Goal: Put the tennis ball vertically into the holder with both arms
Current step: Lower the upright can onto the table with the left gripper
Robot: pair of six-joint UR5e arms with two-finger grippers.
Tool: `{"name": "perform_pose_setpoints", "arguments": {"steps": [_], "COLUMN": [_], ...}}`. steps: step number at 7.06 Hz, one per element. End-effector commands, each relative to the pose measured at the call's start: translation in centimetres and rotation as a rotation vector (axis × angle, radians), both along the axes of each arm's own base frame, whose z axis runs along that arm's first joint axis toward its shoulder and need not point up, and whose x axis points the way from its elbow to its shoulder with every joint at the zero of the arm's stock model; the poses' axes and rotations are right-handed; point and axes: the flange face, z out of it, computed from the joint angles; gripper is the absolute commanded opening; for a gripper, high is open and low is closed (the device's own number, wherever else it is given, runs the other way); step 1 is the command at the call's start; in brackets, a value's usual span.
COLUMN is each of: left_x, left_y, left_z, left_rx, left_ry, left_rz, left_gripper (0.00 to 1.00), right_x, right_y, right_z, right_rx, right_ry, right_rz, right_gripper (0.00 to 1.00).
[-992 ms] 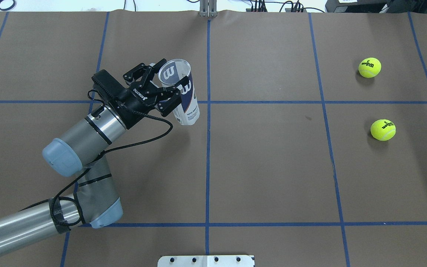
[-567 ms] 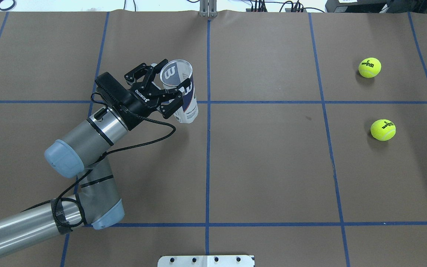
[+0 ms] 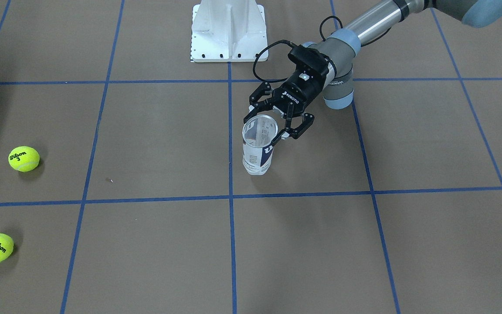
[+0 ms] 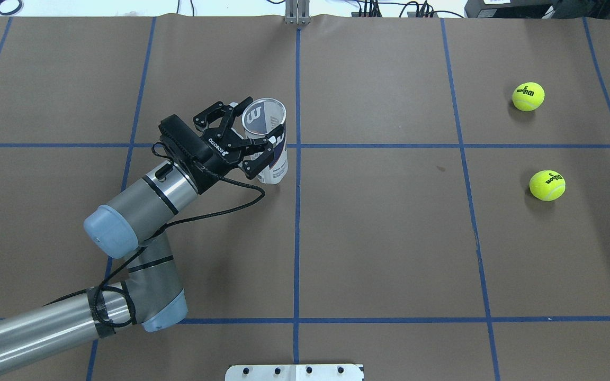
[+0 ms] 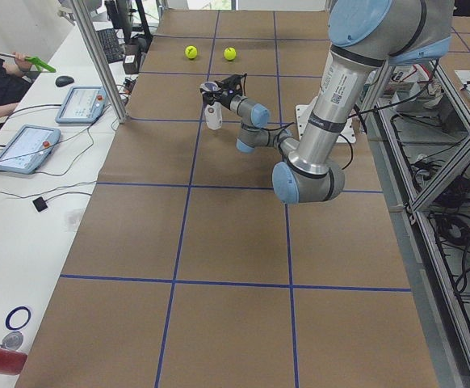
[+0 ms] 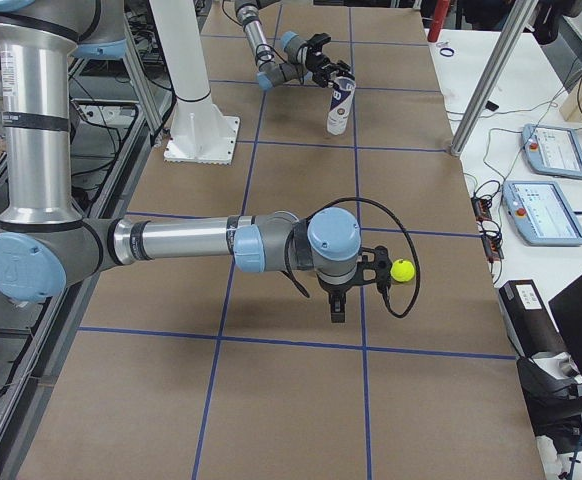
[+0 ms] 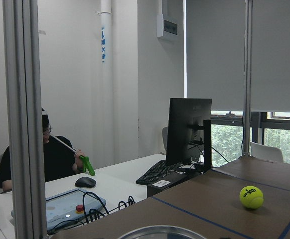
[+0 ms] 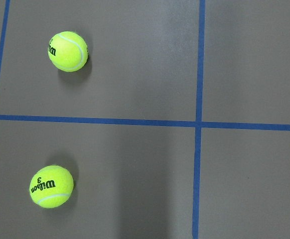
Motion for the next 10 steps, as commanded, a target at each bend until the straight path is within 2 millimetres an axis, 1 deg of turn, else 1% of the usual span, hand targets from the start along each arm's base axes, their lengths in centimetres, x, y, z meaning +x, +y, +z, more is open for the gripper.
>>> {"name": "perform_pose_setpoints", "arguments": {"steps": [1, 2, 3, 4, 5, 8, 9, 10], "left_x": [0.8, 1.2, 1.2, 1.2, 1.3, 1.6, 1.6, 1.6], "left_y": [0.2, 0.0, 0.0, 0.0, 0.0, 0.0, 0.0, 0.0], "left_z": [-0.4, 0.3, 0.4, 0.2, 0.2, 0.7, 0.7, 0.8], "left_rx": [0.001, -0.005, -0.005, -0.004, -0.004, -0.01, -0.01, -0.01], "left_ry": [0.003, -0.011, -0.011, -0.01, -0.012, -0.021, -0.021, -0.023], "left_rz": [0.008, 0.008, 0.008, 0.008, 0.009, 0.011, 0.01, 0.01], "left_gripper": [0.4, 0.4, 0.4, 0.43, 0.44, 0.45, 0.49, 0.67], "right_x": [0.0, 0.0, 0.0, 0.0, 0.0, 0.0, 0.0, 0.0], "right_y": [-0.1, -0.1, -0.3, -0.3, -0.3, -0.2, -0.2, -0.2], "right_z": [0.1, 0.1, 0.0, 0.0, 0.0, 0.1, 0.1, 0.1], "right_rx": [-0.001, -0.001, 0.002, 0.002, 0.002, -0.001, -0.001, -0.001], "right_ry": [0.001, 0.001, 0.001, 0.001, 0.003, 0.004, 0.004, 0.004], "right_rz": [0.0, 0.0, 0.0, 0.0, 0.001, 0.001, 0.001, -0.001], "right_gripper": [0.99, 0.99, 0.99, 0.99, 0.99, 0.99, 0.99, 0.99]}}
